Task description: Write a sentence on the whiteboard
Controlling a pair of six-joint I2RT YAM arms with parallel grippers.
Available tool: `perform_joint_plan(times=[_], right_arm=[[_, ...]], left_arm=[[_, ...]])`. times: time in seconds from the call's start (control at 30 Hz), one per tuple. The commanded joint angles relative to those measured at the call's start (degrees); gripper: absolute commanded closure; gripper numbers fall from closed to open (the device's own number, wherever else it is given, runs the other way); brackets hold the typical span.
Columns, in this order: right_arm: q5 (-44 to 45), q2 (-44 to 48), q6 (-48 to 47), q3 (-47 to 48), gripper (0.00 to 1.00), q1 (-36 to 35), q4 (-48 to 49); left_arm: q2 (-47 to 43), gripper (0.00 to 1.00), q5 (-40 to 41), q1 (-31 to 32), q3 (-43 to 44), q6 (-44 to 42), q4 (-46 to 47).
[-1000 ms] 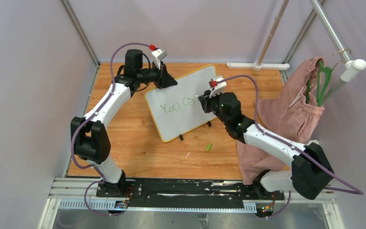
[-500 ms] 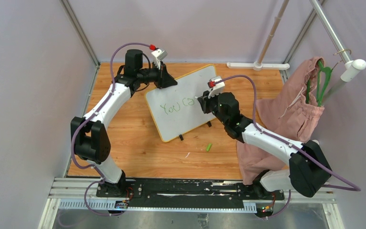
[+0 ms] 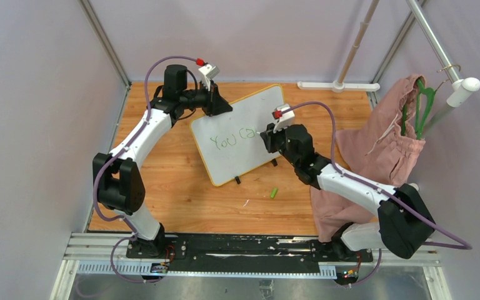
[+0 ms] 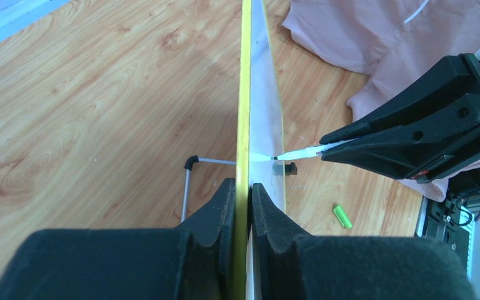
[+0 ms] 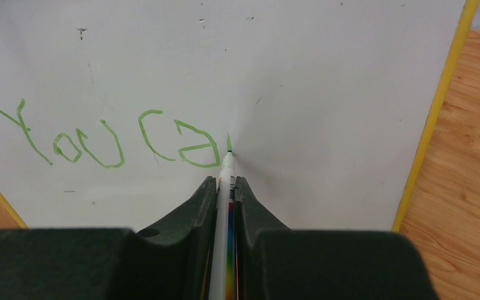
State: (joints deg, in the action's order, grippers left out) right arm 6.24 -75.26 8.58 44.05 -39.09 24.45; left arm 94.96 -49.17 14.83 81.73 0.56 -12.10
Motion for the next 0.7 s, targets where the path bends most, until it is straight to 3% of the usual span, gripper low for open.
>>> perform_joint_plan(times=[0.0,0.3,0.67], right_arm=[[0.98,0.56,1.04,-1.52,1.0,0.7,0.04],[1.06,0.99,1.49,-3.05,1.0,0.69,0.07],[0.67,-0.97,0.34,1.97,1.0,1.02,-0.45]], left_arm=[[-0.74,1.0,-0.14,1.86,-1.54,-2.75,-1.44],[-0.98,1.0,0.02,2.0,-1.67,-2.9,-1.61],[-1.01,1.0,0.01,2.31,-1.83,-3.39,-2.05]])
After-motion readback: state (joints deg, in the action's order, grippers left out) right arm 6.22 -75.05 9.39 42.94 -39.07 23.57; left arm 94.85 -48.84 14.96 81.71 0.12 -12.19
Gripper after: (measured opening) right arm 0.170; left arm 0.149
